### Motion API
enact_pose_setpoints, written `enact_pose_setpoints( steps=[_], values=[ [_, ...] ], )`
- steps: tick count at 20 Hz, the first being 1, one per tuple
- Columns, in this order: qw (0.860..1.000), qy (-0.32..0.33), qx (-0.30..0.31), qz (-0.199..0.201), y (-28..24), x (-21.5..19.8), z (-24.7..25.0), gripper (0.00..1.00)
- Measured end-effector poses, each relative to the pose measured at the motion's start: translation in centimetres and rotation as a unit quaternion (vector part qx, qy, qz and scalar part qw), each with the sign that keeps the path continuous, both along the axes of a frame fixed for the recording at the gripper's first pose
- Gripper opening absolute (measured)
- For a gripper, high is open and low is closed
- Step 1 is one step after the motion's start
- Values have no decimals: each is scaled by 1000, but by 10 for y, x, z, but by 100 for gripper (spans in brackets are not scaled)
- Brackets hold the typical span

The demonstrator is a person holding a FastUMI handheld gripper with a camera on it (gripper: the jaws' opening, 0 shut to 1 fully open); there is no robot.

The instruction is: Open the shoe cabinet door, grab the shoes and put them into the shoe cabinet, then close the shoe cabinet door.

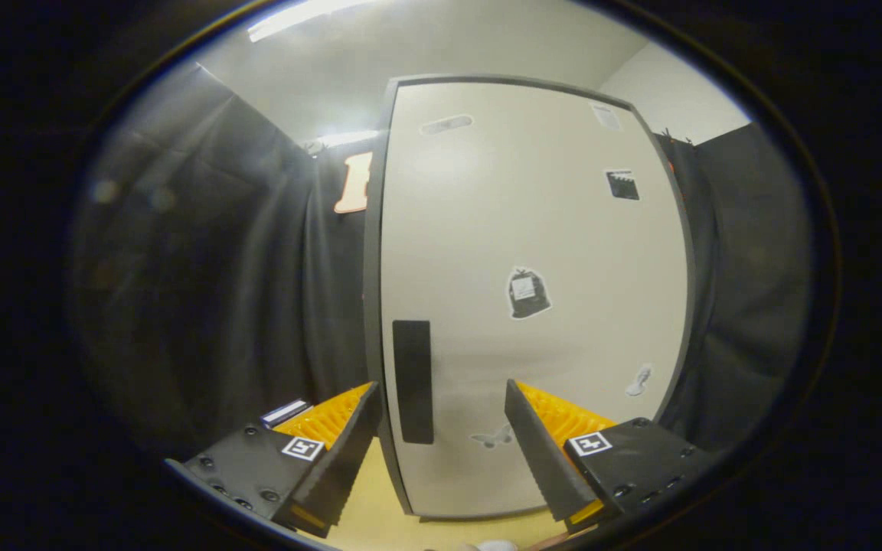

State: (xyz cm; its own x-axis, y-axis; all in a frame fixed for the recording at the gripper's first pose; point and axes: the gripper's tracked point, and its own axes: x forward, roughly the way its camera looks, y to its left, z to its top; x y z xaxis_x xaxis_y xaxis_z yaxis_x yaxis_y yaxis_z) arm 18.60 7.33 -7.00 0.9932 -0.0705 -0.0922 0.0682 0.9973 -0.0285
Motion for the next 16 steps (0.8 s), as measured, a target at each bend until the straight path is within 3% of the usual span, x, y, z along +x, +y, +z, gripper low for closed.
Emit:
enact_pose_setpoints(
  steps=[7,12,13,16],
  values=[
    [999,-4,21,-23,6,40,-11,99],
    [999,4,11,-33,6,50,-17,79],
    [999,5,9,-33,7,53,-18,79],
    [999,16,5,-38,6,55,-23,62]
  ],
)
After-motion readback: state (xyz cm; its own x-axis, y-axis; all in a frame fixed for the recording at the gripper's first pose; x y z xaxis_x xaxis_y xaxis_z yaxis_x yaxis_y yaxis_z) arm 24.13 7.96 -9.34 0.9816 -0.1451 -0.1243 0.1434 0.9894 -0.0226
